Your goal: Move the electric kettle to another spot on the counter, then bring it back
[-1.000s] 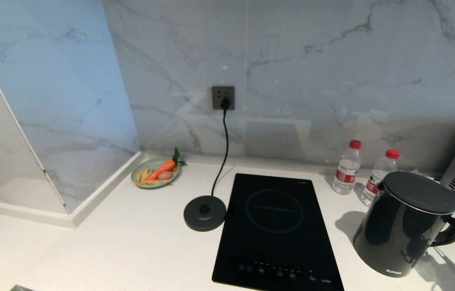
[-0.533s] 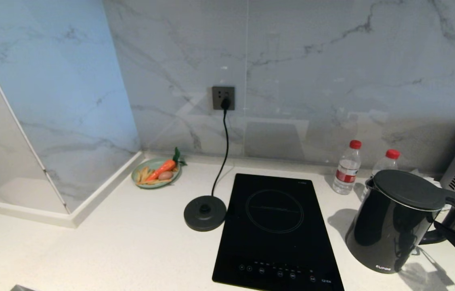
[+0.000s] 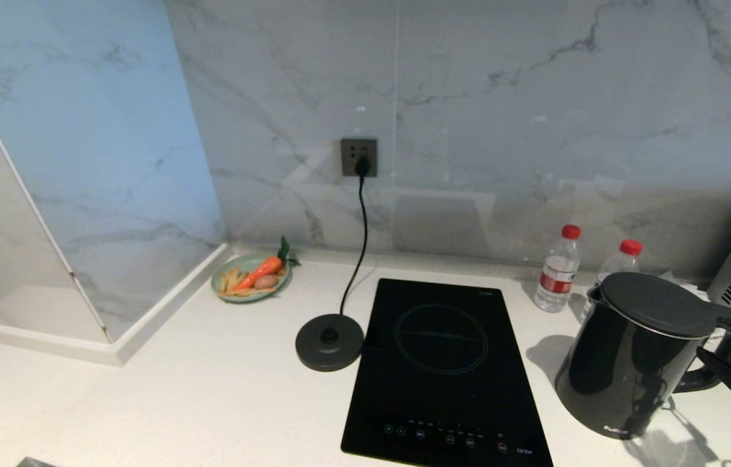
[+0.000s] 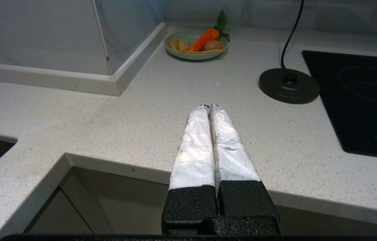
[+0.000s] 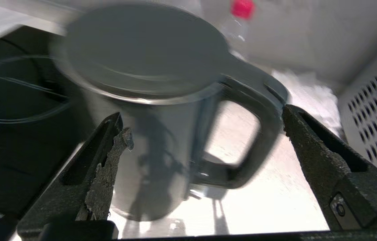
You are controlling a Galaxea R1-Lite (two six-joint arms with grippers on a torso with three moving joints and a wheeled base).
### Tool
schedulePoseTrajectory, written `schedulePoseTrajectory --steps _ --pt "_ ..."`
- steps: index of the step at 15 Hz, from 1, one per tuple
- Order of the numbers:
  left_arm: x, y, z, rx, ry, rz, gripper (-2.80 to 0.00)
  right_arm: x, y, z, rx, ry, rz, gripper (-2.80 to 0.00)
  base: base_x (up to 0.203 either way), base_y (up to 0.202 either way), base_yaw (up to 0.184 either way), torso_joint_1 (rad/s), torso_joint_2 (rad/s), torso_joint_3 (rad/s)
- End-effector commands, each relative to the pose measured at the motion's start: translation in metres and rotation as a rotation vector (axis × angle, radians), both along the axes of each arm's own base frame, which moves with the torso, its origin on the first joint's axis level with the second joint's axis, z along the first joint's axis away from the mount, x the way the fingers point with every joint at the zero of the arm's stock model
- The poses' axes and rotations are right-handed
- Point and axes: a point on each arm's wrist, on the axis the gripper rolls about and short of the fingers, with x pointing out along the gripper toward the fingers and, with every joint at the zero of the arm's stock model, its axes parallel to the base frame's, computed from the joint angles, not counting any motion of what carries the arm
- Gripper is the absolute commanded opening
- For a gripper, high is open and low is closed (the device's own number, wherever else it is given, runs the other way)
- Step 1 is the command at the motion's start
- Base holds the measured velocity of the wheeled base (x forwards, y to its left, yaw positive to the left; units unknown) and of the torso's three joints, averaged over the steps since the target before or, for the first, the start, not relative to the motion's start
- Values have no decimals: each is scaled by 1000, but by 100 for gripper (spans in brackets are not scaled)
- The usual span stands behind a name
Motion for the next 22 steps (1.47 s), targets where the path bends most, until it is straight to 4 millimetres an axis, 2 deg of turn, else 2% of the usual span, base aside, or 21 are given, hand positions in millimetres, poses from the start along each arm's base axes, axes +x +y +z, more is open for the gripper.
schedulePoseTrajectory --steps 1,5,9,12,15,16,18,22 --pt "0 0 -1 0 1 0 -280 -15 18 20 -57 -84 41 -280 0 0 0 0 0 0" --pt "0 0 -1 0 1 0 -280 -41 46 34 -66 -121 114 -280 0 0 0 0 0 0" --pt "0 0 -1 0 1 0 -280 -69 70 52 8 -179 210 -280 0 0 0 0 0 0" --pt "0 0 -1 0 1 0 -280 -111 95 79 167 -232 352 -280 0 0 0 0 0 0" --pt "0 0 -1 0 1 0 -280 -166 117 104 316 -129 468 -280 0 0 0 0 0 0" --pt "0 0 -1 1 1 0 -280 -182 121 110 336 -115 507 -280 0 0 0 0 0 0" --pt "0 0 -1 1 1 0 -280 -202 123 121 383 -54 581 -280 0 0 0 0 0 0" --pt "0 0 -1 0 1 0 -280 -218 121 148 367 -75 643 -280 0 0 0 0 0 0"
